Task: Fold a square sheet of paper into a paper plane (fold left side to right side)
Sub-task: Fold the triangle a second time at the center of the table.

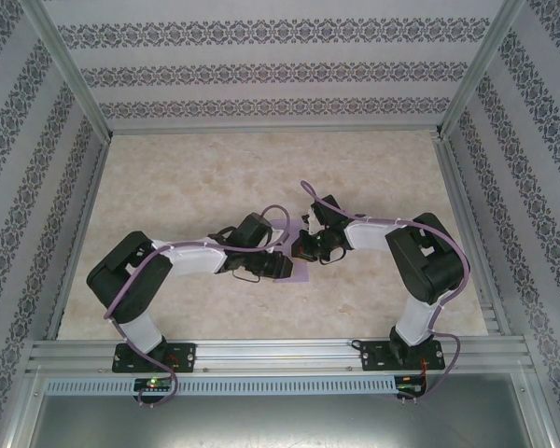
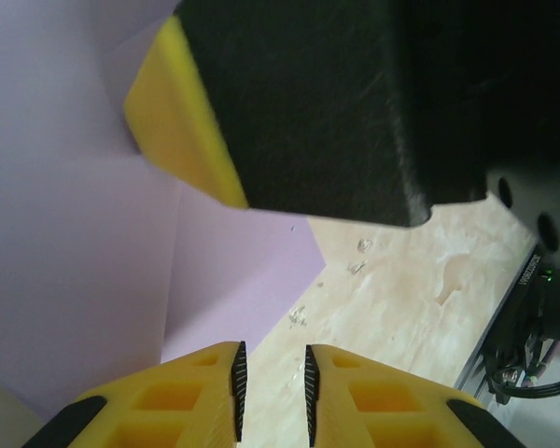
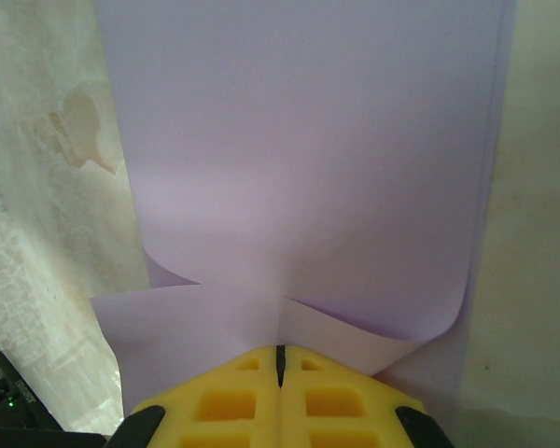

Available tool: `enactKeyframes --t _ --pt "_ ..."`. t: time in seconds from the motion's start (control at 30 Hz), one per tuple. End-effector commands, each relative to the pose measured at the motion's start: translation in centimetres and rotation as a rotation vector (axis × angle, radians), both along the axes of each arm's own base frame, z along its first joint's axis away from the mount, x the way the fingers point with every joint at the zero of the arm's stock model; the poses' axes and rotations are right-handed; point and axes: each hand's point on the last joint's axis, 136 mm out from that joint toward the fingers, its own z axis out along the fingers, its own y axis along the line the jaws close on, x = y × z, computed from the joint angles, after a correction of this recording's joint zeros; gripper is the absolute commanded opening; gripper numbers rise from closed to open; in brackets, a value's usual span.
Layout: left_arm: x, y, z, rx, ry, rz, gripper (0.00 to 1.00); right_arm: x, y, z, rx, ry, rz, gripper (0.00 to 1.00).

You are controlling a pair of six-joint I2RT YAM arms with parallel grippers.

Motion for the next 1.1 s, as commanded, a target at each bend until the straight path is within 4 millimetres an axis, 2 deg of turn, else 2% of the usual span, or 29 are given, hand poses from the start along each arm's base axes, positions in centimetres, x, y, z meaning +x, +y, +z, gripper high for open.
enactKeyframes --t 0.0,0.4,1.07 --pt "-0.1 -0.6 0.4 0.010 -0.012 -0.039 0.27 -0.4 -1.3 -1.3 -0.070 0.024 -0.003 0.00" --pt "-0.4 1.0 -1.9 0.123 0.002 -0.039 0.26 -0.5 -1.5 -1.5 -0.078 0.028 -0.003 0.00" --pt "-0.7 2.9 -3.5 0.223 0.000 -0.019 0.23 -0.4 -1.6 -1.4 -0.081 0.024 0.000 0.00"
